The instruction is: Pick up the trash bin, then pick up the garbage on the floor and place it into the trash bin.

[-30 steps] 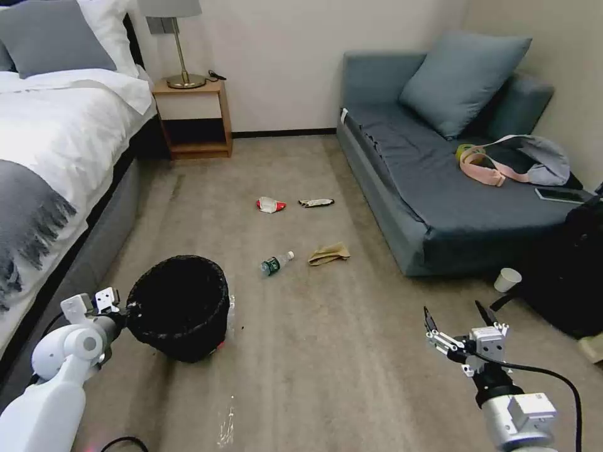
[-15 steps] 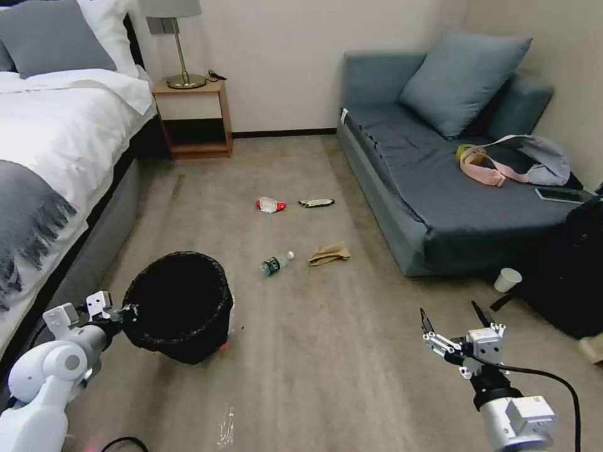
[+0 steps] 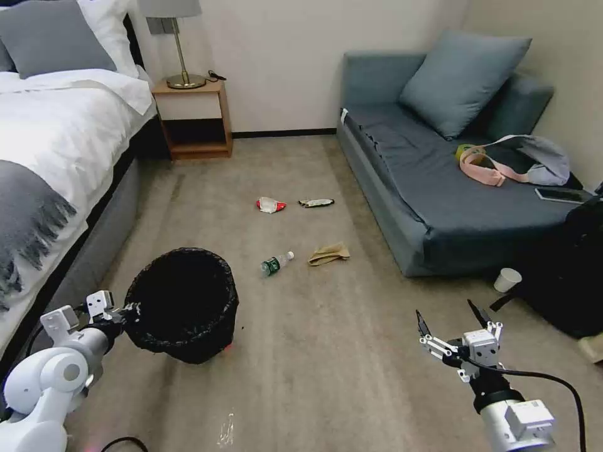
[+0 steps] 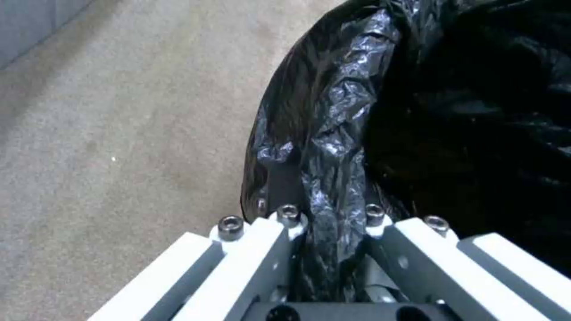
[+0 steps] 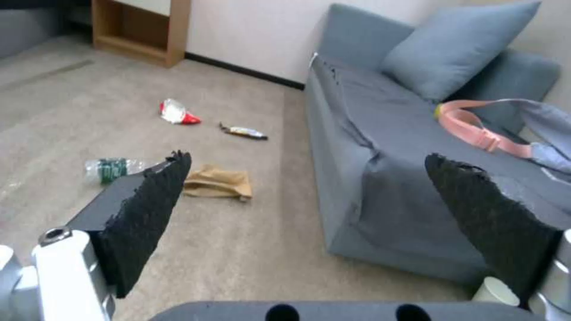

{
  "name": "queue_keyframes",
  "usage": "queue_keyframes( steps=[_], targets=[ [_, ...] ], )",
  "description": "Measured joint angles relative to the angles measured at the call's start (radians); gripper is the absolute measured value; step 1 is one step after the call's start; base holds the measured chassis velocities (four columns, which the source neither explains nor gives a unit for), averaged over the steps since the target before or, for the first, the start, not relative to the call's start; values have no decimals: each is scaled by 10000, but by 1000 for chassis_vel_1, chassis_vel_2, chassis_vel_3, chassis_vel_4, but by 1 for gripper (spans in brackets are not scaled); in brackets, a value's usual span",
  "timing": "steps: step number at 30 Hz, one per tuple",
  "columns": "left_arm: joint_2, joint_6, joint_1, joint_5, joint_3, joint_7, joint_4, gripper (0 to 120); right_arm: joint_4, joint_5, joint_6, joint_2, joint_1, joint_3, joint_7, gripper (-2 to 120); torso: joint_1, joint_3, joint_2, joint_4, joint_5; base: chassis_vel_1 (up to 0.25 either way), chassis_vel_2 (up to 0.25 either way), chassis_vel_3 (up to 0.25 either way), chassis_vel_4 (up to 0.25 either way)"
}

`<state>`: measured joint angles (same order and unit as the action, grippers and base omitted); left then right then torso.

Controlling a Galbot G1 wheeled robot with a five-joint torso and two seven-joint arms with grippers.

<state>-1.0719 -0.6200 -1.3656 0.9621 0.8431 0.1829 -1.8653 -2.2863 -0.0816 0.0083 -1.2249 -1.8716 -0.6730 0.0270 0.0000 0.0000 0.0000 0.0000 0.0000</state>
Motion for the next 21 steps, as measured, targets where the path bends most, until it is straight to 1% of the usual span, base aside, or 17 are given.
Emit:
queue_keyframes(
  steps=[8,21],
  targets=[
    [-1,14,54,30,130,-35,63,2,11,-19,-219,-24,204,65,-100,100,0,0,0,0,0,0,0,0,0],
    [53,56,131,199,293,-69,-6,2,50,-134,-146,-79,207,90,-119,100,0,0,0,-1,0,0,0,0,0]
  ],
)
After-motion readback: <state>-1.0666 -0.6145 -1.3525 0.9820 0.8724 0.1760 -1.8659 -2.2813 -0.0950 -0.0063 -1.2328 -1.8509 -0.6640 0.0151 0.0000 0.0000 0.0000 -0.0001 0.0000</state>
